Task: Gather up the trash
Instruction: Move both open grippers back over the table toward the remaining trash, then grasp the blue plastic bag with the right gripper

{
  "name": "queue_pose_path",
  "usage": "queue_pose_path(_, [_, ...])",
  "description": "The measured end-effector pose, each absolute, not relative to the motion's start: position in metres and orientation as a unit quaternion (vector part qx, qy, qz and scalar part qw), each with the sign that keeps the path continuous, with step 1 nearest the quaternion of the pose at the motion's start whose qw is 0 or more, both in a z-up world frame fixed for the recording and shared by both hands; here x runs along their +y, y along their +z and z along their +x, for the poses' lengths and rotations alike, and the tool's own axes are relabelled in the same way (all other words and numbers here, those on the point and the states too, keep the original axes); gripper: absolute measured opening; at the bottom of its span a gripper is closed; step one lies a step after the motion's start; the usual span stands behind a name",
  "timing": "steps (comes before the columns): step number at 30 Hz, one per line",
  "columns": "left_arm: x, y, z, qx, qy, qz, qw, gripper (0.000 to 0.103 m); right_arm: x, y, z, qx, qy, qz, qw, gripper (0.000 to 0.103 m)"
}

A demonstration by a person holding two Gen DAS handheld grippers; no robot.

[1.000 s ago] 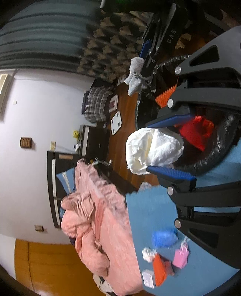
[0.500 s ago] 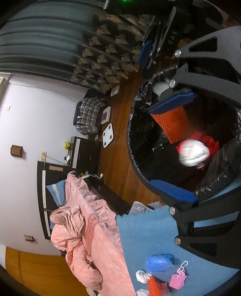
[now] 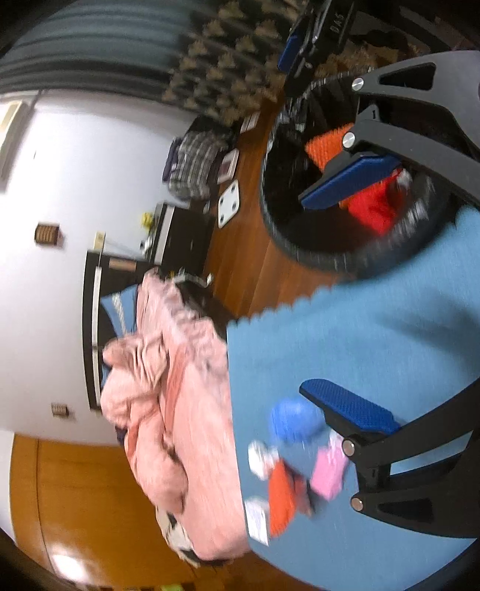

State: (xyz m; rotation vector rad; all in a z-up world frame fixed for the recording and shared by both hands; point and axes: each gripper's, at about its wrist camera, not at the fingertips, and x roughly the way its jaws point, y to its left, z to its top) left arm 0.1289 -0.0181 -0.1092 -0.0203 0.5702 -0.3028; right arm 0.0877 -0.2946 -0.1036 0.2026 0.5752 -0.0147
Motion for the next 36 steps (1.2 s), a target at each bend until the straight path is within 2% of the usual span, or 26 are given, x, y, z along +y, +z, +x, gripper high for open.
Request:
queue_pose_path(12, [0.102,-0.121,0.133,0.284,-0.017,-0.023,0.958,0.091,-0.177,-0.106,0.151,0.286,0.089,0.071,0.951,0.097])
queue_pose_path(19, [0.155,-0.136,0.154,0.298,0.024,-0.038,0.953,0.091,-0.114,-0.125,0.195,0.306,0.122,0.049,0.943,0.097])
queue_pose_path(32, [0.194,-0.173,0.198,0.332,0.059,-0.044,0.94,0.091,-0.043,-0.169,0.261,0.346,0.142,0.013,0.927,0.095])
queue_pose_path(36, [0.197,-0.178,0.2,0.334,0.061,-0.049,0.939,0.091,-0.035,-0.18,0.272,0.361,0.147,0.014,0.921,0.089])
